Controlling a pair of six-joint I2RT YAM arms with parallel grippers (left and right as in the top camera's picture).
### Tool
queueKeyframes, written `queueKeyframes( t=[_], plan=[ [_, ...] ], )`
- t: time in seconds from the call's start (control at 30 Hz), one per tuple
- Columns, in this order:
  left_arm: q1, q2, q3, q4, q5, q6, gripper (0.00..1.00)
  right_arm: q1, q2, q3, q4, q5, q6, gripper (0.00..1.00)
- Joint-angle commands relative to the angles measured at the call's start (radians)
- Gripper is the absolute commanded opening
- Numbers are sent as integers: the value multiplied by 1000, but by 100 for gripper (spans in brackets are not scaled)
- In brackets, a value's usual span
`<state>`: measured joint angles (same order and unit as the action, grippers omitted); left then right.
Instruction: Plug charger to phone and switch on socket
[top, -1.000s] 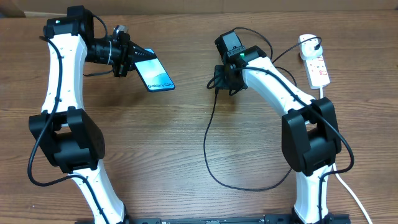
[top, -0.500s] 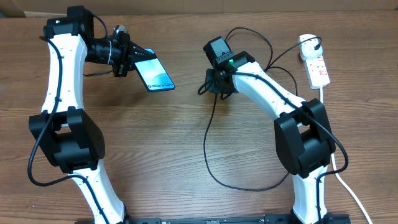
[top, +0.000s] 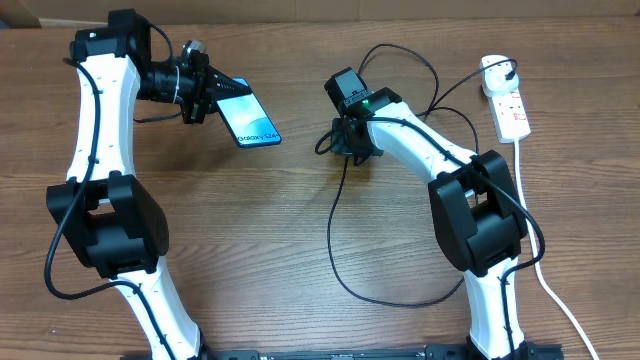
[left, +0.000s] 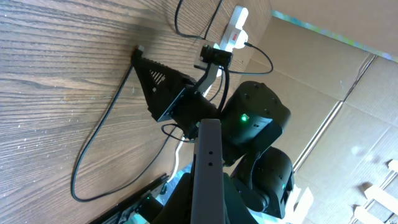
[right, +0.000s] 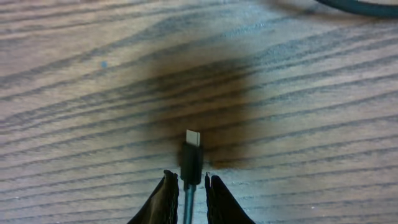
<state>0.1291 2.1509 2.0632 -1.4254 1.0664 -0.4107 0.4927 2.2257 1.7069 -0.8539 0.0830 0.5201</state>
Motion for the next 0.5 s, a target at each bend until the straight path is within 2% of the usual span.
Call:
queueKeyframes(
  t=[0.0,0.47],
  plan=[
    [5,-10,20,-4,49,18,4,6,11,-9,5,13,8,15],
    [5,-10,20,-4,49,11,4,6,11,-71,41,13,30,16]
  ],
)
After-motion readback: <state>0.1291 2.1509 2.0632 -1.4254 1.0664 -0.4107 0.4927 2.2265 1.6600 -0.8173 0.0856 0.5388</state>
